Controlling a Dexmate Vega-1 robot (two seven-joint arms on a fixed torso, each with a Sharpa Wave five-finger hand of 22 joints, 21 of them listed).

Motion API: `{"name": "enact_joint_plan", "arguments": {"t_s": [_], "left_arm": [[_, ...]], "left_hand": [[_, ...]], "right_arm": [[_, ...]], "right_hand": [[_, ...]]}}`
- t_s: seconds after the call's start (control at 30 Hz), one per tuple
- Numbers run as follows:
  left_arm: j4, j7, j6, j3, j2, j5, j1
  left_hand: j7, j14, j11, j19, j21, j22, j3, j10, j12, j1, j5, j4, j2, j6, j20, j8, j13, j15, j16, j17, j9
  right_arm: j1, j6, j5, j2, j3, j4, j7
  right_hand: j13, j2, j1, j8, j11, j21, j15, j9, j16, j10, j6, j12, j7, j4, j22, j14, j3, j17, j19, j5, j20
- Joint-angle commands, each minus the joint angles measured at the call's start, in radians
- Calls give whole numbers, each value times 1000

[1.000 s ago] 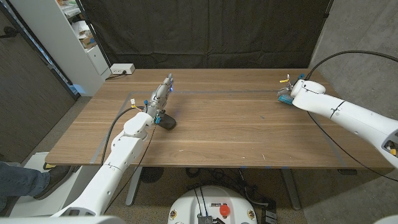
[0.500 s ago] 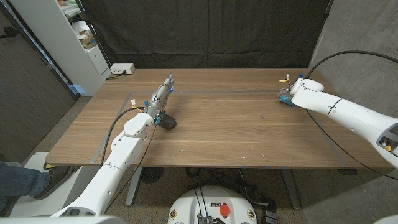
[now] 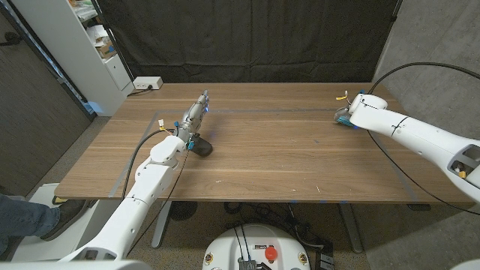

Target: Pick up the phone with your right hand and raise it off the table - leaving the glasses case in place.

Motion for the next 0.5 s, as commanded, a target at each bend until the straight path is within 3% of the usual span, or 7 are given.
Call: {"name": "enact_joint_plan", "arguments": {"t_s": [0.03,0.5], "left_arm": [[45,-10,-1,9,-7,10,-25],[67,-13,4,6,-13,19,-45]], "left_hand": [[2,-9,0,-15,0,6,2,1,4,3,-5,-4,9,7,4,5,5,2,2,5,6],[2,-10,0,-16,0,6,1,1,4,3,-6,-5,10,8,5,5,5,2,2,5,6]], "right_arm": [[27,17,-14,28,-17,62,17],[21,36,-6,52,2,115,-1]], "right_hand": [[5,6,14,8,-3,9,-7,5,6,12,9,10,-3,2,3,13,10,4,17,5,6],[6,20,29,16,-12,15,-33,6,14,39,37,17,-1,10,3,37,13,5,59,0,-1]]}}
